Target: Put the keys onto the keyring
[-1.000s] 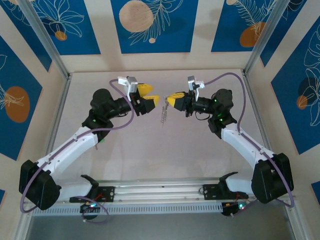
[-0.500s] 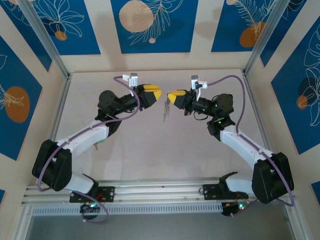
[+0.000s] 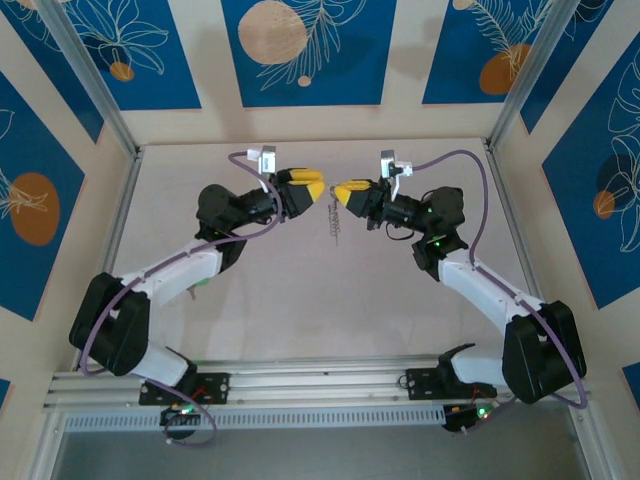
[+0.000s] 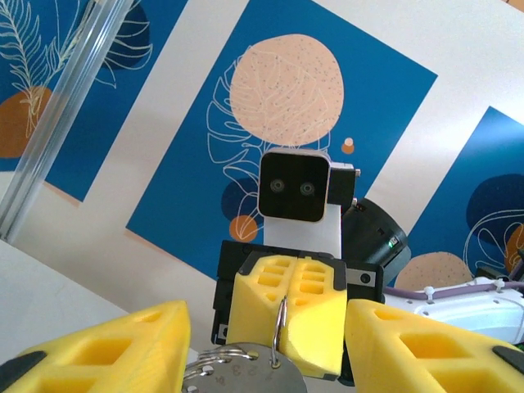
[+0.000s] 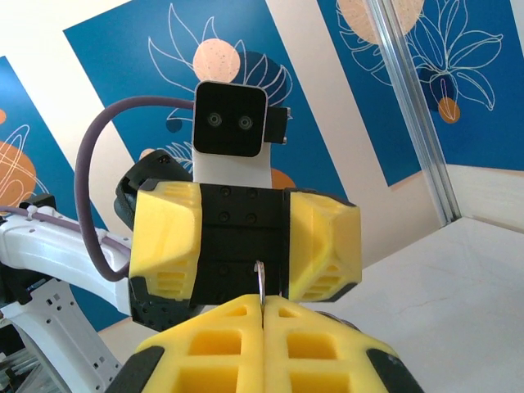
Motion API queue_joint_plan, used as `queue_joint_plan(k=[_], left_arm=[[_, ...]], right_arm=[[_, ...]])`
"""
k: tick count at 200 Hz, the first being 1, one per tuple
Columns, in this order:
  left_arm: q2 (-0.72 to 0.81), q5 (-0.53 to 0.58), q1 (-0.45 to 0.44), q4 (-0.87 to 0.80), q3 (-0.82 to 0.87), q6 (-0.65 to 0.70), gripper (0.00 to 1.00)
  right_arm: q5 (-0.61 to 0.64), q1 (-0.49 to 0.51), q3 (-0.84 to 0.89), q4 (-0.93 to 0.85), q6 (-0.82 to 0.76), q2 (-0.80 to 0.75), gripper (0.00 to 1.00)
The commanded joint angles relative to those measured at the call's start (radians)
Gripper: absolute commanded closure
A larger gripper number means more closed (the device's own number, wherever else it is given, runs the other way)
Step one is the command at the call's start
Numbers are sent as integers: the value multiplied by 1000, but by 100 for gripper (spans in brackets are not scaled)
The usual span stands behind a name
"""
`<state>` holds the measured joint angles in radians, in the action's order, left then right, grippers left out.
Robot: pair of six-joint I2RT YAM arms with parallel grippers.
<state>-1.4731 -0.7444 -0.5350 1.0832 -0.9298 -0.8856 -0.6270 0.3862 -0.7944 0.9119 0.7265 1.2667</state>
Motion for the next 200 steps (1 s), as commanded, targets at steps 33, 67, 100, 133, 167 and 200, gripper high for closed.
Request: queue_joint_plan(k=[33, 67, 100, 133, 167, 200], left_arm=[[-18, -32, -23, 46, -11, -4, 52], [-27, -40, -34, 38, -23, 0, 59], [-37, -37, -44, 40, -22, 3, 61], [-40, -31, -48, 43, -26, 2, 69], [-50, -31, -52, 49, -36, 1, 75], [-62, -24, -54, 74, -42, -7, 86]], right_arm=[[23, 7, -25, 40, 10, -1, 100], [26, 7, -25, 38, 7, -2, 100], [23, 8, -26, 38, 8, -1, 100], [18, 7, -25, 33, 7, -3, 100], [11, 6, -22, 26, 5, -6, 100], [1, 6, -26, 6, -3, -9, 100]])
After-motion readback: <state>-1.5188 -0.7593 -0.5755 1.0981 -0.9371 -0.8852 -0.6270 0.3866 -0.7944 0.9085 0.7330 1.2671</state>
